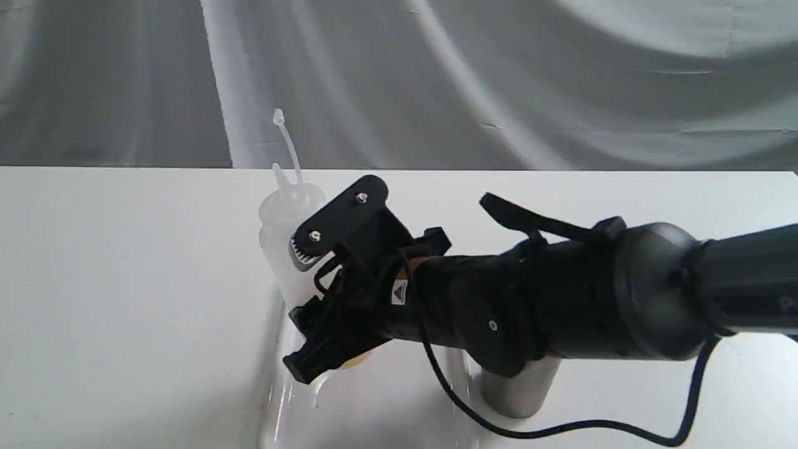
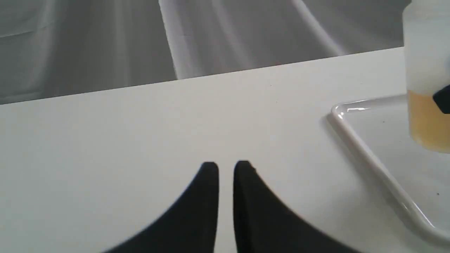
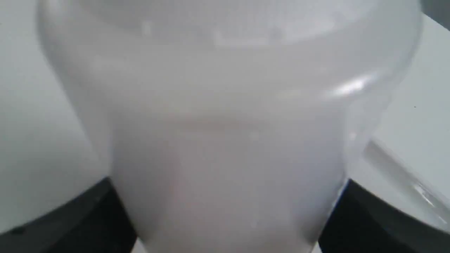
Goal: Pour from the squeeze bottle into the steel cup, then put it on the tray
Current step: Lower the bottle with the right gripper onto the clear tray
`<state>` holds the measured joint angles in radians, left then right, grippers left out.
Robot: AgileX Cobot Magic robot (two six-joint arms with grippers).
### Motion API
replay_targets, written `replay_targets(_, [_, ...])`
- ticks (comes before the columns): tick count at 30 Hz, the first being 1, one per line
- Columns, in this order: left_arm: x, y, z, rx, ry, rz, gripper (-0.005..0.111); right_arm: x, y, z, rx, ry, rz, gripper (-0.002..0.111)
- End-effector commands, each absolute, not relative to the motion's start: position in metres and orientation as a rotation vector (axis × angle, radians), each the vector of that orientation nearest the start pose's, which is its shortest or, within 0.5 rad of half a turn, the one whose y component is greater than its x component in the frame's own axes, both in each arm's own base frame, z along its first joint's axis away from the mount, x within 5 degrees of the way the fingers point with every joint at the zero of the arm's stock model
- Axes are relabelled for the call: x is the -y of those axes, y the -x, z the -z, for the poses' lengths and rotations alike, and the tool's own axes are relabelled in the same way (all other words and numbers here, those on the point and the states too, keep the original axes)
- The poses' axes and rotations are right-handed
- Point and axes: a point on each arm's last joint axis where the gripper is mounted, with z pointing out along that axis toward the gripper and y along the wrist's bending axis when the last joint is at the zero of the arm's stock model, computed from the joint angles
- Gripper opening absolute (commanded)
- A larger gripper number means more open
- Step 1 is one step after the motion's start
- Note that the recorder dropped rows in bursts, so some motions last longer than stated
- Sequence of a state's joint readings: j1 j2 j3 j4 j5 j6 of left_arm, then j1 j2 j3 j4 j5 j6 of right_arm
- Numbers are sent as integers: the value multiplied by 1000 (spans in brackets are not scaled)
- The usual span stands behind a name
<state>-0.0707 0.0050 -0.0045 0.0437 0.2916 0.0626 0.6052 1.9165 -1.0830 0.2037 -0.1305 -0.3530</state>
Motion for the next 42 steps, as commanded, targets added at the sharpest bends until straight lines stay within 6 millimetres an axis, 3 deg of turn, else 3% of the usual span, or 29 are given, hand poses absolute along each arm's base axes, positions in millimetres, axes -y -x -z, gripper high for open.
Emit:
replay_targets(1, [3,-55,-187,-1762,-147,-32,8,-223,-336,-173,-1967,731,-200,49])
replay_targets(16, [3,-55,-187,-1762,-147,-32,8,-219,-335,-146,-2044,563,-218,49])
replay_targets(42, [3,-55,-187,-1762,-147,-32,8,-224,-330,-143,-2082,556,-241,49])
